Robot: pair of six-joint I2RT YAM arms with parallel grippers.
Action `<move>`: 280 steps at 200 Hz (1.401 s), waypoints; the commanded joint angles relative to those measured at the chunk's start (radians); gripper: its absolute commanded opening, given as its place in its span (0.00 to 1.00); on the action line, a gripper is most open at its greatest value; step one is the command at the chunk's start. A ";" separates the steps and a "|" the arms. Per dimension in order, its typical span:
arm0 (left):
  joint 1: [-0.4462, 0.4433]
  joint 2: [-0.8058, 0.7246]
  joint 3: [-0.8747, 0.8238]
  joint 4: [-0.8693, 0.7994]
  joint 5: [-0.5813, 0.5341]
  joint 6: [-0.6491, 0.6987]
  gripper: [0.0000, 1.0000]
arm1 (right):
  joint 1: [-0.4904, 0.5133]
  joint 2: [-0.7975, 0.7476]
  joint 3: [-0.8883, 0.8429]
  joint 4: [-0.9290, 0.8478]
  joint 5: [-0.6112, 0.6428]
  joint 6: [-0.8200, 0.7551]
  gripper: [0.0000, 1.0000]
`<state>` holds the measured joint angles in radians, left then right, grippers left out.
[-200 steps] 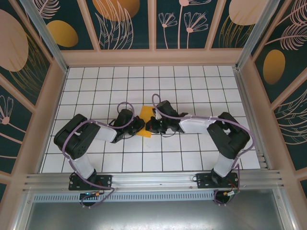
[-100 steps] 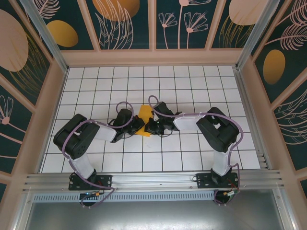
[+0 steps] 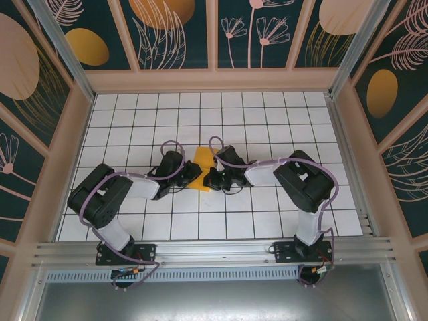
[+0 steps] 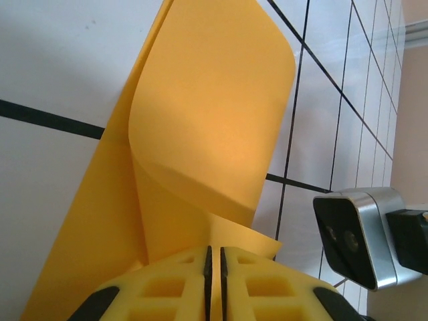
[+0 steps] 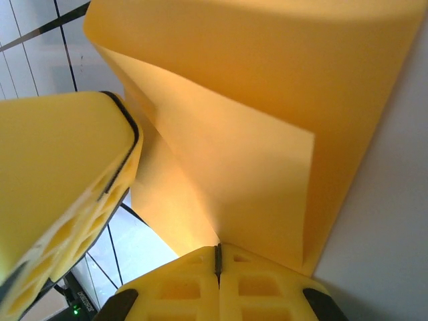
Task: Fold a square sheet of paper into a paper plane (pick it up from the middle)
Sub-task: Fold the triangle a second time at the center of the table.
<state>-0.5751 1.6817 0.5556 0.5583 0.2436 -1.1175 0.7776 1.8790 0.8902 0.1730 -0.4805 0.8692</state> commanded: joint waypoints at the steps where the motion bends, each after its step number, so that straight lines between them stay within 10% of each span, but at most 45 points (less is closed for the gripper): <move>1: -0.004 -0.004 0.000 0.010 0.010 0.036 0.17 | -0.006 0.026 -0.041 -0.170 0.041 -0.041 0.00; 280: 0.096 0.038 0.232 -0.442 -0.190 0.199 0.16 | -0.020 -0.003 -0.021 -0.303 -0.002 -0.263 0.00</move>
<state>-0.5053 1.7523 0.7650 0.2024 0.1398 -0.9710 0.7696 1.8687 0.9077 0.1032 -0.4820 0.6708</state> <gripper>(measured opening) 0.157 0.062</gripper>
